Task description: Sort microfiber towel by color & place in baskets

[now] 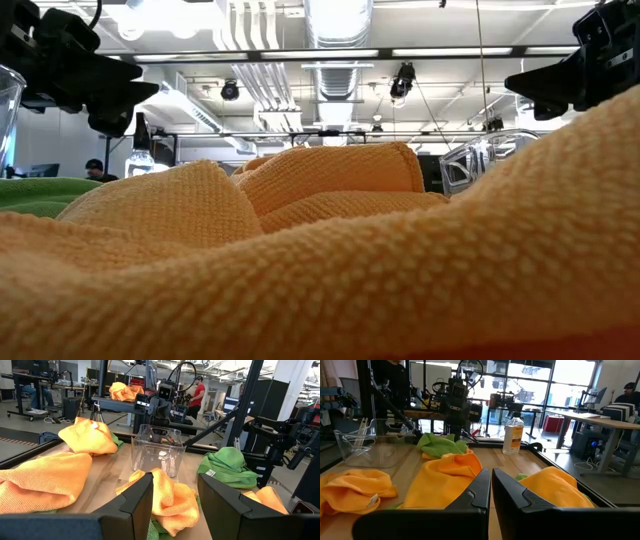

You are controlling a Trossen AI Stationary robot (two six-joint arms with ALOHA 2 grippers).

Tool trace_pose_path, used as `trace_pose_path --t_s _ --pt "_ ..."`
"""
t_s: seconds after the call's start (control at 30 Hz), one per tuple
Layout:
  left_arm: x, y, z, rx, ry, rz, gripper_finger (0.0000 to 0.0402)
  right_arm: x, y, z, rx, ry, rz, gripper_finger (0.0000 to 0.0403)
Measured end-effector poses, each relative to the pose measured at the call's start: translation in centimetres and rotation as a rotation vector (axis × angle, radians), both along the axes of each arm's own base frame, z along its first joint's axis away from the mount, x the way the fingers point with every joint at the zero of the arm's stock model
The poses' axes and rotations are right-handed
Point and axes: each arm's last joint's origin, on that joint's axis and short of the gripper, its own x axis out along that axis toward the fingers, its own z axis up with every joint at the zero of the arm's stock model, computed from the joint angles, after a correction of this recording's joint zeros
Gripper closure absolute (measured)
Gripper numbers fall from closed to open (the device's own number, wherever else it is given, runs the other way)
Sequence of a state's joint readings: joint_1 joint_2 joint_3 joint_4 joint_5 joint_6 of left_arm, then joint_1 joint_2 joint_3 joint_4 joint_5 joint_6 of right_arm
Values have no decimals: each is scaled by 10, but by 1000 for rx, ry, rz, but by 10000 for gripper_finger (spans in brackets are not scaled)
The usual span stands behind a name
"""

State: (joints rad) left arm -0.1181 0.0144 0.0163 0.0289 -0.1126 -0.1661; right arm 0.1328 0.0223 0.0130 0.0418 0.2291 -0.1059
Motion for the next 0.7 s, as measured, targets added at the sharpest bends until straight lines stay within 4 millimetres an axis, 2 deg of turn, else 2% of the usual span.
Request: trace_pose_path --t_s 0.7 --pt "0 0 0 -27 0 -8 261 0 0 0 0 0 0 390"
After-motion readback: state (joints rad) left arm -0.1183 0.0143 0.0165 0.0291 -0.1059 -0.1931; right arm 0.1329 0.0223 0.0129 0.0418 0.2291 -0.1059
